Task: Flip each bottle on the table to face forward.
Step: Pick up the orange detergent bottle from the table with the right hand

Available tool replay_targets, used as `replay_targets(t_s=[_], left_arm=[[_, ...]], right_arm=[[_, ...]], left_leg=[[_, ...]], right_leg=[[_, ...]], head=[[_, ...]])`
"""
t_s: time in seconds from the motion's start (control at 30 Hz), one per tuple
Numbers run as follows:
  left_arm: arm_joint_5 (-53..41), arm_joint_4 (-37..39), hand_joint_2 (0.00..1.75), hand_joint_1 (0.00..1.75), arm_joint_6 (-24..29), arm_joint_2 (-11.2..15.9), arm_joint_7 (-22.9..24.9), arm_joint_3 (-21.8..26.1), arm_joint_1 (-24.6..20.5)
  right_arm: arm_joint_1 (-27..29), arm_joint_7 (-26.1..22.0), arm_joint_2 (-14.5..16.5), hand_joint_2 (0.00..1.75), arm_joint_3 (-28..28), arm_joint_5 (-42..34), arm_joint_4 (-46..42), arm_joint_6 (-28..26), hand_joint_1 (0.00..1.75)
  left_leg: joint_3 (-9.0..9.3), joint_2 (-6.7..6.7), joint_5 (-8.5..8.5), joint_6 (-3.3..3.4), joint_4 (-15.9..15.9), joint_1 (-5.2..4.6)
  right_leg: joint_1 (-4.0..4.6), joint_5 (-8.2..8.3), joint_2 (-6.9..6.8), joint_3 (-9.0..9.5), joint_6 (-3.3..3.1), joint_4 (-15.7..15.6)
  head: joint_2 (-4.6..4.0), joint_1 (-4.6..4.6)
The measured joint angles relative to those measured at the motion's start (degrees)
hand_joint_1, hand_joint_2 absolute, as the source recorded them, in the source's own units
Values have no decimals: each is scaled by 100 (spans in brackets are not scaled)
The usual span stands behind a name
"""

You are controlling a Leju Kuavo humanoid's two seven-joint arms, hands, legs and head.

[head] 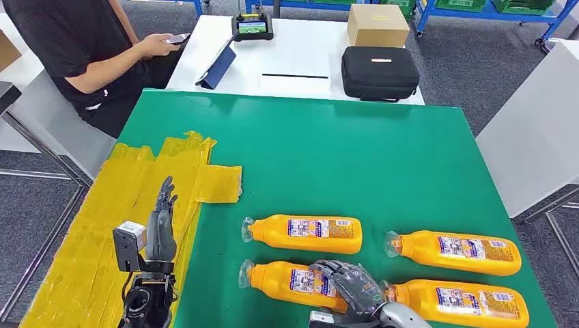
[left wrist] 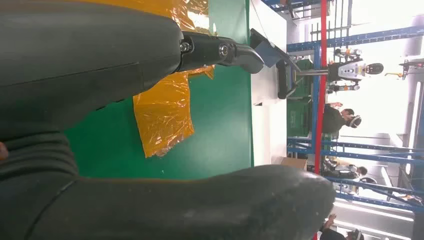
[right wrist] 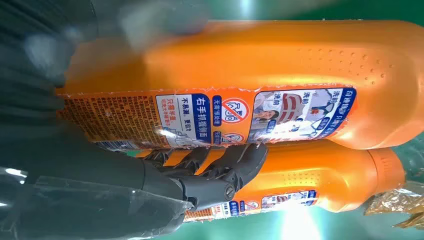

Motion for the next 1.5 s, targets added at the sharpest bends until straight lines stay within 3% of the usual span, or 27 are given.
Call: replay_targets(t_s=[0.37, 0.73, 1.3, 1.4, 1.5], left_arm=[[0, -129, 0, 0, -21, -73, 41, 113, 63], [-61, -188, 0, 0, -105, -158, 97, 161, 91], [-62, -187, 0, 0, -106, -178, 98, 170, 87], [-70, -187, 0, 0, -101, -178, 101, 170, 83], [-72, -187, 0, 0, -92, -178, 103, 170, 88]], right_arm=[[-10, -327, 220, 175, -419, 408, 7, 210, 175], [-168, -555, 658, 175, -989, 920, 102, 228, 175], [-169, -570, 777, 175, -1112, 932, 108, 225, 175], [-169, -824, 914, 175, -1234, 799, 23, 94, 175], [-178, -1365, 1164, 175, -1502, 180, -244, 67, 175]], left_leg=[[3, 0, -1, 1, 0, -1], [3, 5, 4, 3, 0, 0], [3, 7, -1, 5, 0, 0], [0, 5, 0, 5, 0, 0], [-21, 4, 9, 5, 0, 0]], right_leg=[[-1, -2, 0, 6, 2, -6], [1, 17, 1, 52, 3, -5], [0, 8, 1, 56, 9, -6], [0, 9, 1, 56, 8, -5], [0, 20, 1, 39, 1, -1]], head=[[0, 1], [0, 0], [0, 1], [0, 1], [0, 1]])
